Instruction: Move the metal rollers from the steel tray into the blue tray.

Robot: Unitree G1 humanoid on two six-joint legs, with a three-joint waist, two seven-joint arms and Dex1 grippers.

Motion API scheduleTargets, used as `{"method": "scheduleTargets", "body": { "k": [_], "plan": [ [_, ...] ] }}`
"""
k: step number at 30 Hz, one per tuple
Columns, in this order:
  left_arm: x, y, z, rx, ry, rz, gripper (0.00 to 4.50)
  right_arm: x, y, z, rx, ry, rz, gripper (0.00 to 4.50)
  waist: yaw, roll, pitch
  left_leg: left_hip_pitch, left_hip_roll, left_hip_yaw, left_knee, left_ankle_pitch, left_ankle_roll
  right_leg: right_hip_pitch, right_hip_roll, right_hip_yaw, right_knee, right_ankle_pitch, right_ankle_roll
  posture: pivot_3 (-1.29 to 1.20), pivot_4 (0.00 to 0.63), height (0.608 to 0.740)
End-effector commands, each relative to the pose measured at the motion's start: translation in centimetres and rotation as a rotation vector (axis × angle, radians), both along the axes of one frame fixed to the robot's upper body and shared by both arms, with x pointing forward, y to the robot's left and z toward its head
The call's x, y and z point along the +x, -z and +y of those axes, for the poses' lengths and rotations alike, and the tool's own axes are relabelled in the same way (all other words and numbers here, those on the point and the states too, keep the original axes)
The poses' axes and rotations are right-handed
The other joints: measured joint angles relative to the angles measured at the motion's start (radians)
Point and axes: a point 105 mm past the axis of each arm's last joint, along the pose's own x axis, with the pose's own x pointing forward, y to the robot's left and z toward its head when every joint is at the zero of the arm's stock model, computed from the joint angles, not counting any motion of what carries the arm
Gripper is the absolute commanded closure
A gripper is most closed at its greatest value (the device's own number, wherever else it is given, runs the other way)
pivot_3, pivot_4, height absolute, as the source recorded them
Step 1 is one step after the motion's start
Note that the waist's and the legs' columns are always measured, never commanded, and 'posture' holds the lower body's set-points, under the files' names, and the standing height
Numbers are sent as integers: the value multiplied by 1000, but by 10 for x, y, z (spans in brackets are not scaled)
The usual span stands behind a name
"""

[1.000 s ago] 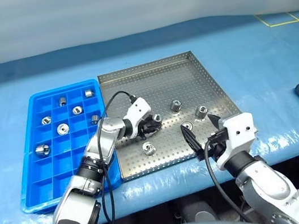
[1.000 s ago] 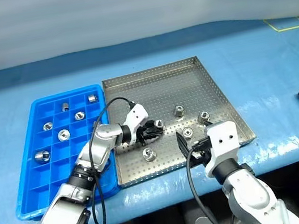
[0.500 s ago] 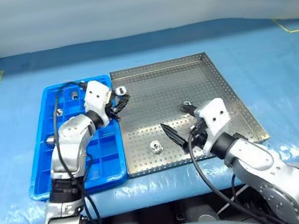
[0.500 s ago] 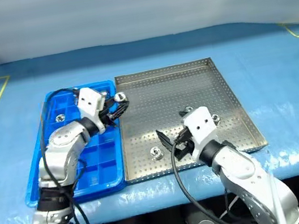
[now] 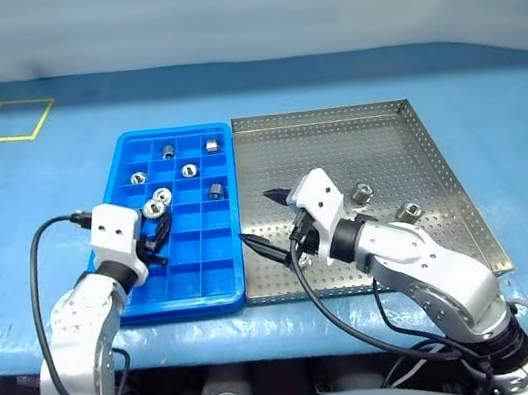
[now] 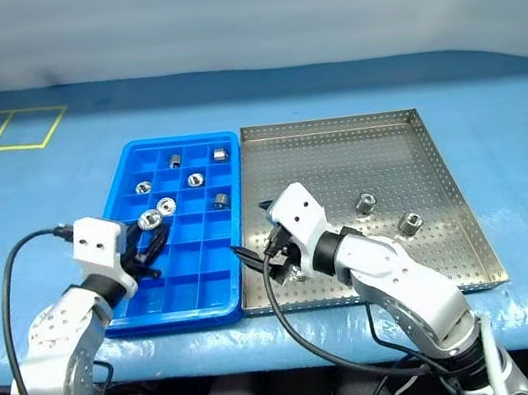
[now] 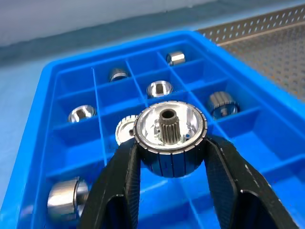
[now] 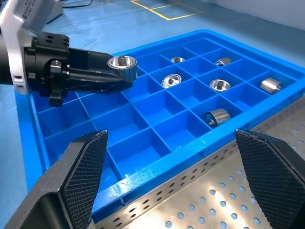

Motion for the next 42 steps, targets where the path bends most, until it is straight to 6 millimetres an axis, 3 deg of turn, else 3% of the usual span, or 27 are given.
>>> {"method": "scheduleTargets", "body": {
  "k": [1, 7, 14, 18, 22, 23, 26, 31, 35, 42],
  "plan": [
    [-3, -12, -1, 10, -3, -42, 2847, -3, -10, 4, 25, -27, -44, 0, 6, 0, 0, 0, 0, 0, 0, 0, 0, 0, 0, 0, 0, 0, 0, 357, 150, 740],
    [-7, 14, 3, 15, -31, 57, 2847, -7, -6, 5, 34, -18, -27, 0, 11, 0, 0, 0, 0, -1, -1, 0, 0, 0, 0, 0, -1, 0, -1, 332, 150, 740],
    [-10, 21, 3, -8, -28, 112, 2847, -9, -5, -2, 41, 30, -22, 0, 4, 0, 0, 0, 0, 0, -1, 0, 0, 0, 0, -1, 0, -1, -2, 286, 150, 740],
    [-7, 12, 3, -34, 0, 98, 1566, -10, -5, -8, 50, 69, -21, 0, 0, 1, 0, 0, 0, -1, -1, 0, 0, 0, 0, -1, 0, -1, -2, 286, 150, 740],
    [4, -19, -5, -121, 43, -24, 236, -11, -7, -14, 57, 100, -25, 0, -1, 0, 0, -1, 0, -1, -1, 0, 0, -1, -1, -1, -1, -1, -2, 230, 150, 740],
    [6, -28, -11, -154, 84, -54, 32, -11, -8, -17, 57, 114, -28, 0, -2, 0, 0, -1, 0, -1, -1, 0, 0, -1, -1, -1, -1, -1, -2, 230, 150, 740],
    [9, -56, -35, -236, 248, -120, 32, -13, -10, -27, 55, 165, -39, 0, -9, 0, 0, -1, 0, -1, -1, 0, 0, 0, 0, -2, -1, -1, -2, 199, 150, 740],
    [11, -74, -75, -261, 517, -126, 32, -17, -15, -49, 64, 283, -55, 0, -40, 0, 0, -2, 0, 0, -1, 0, 0, 0, -1, -1, -2, -1, -1, 116, 150, 740],
    [14, -58, -101, -150, 743, -17, 32, -25, -14, -77, 39, 431, -56, 0, -64, 1, 0, -1, 0, 0, -1, 0, 0, 0, 0, -1, -1, -1, -1, 28, 150, 740],
    [20, -29, -123, 26, 995, 111, 32, -43, -4, -97, 18, 559, -21, 0, -132, 2, 0, 1, 0, 2, -1, 0, 0, -1, 1, 1, 0, -1, -1, -77, 150, 740]
  ]
}}
